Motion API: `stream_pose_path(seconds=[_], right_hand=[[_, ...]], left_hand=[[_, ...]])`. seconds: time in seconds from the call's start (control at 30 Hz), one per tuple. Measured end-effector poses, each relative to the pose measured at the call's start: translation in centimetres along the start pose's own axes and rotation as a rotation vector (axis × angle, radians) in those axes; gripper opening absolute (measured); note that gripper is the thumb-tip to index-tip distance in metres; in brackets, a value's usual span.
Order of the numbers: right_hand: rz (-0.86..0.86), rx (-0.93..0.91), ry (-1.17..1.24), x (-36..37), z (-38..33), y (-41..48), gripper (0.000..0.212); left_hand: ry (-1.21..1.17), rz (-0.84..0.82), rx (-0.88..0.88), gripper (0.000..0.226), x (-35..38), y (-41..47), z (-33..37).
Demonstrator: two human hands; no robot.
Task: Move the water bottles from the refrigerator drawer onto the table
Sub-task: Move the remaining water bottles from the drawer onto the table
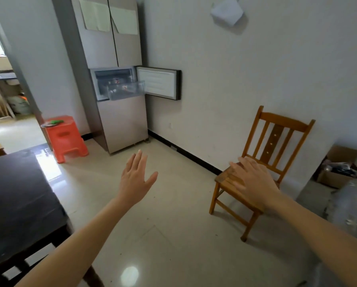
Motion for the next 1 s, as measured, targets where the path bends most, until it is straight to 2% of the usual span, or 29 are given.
stream_pose_path(seconds=[0.07,0.23,0.47,0.67,0.87,1.0], right_hand=[[-0.021,-0.010,-0.017,0.5,0.9,2.8,0.058],[-0.023,0.013,-0.059,1.6,6.0,11.9,0.059],[-0.060,0.089,0.045,6.6,11.6,18.6,0.058],[-0.026,0.031,0.008,10.3,16.9,26.0,0.060],[0.064,-0.074,0.000,11.8,21.6,36.8,0.062],[0.132,-0.200,-0.008,11.3,22.0,43.7,0.062]], left_hand=[[0.049,0.005,0.053,0.089,1.3,2.4,-0.3],[0.000,0.035,-0.008,0.067,5.1,12.2,-1.0],[-0.014,-0.018,0.023,0.065,11.4,21.9,0.5],[0.002,-0.008,0.007,0.066,16.7,28.8,1.5],[-0.006,0.159,-0.042,0.063,18.3,36.1,3.1],[-0.010,0.301,-0.088,0.061,16.8,39.1,3.4]])
Point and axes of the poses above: each hand's wrist, its own y-axis towards the middle knuckle, its own x-axis out of the palm, z = x × y, the point moved 8 cm from there along y, towards the middle knuckle, and after that the axes turned 12 degrees about -y, right-handed, at the moved point
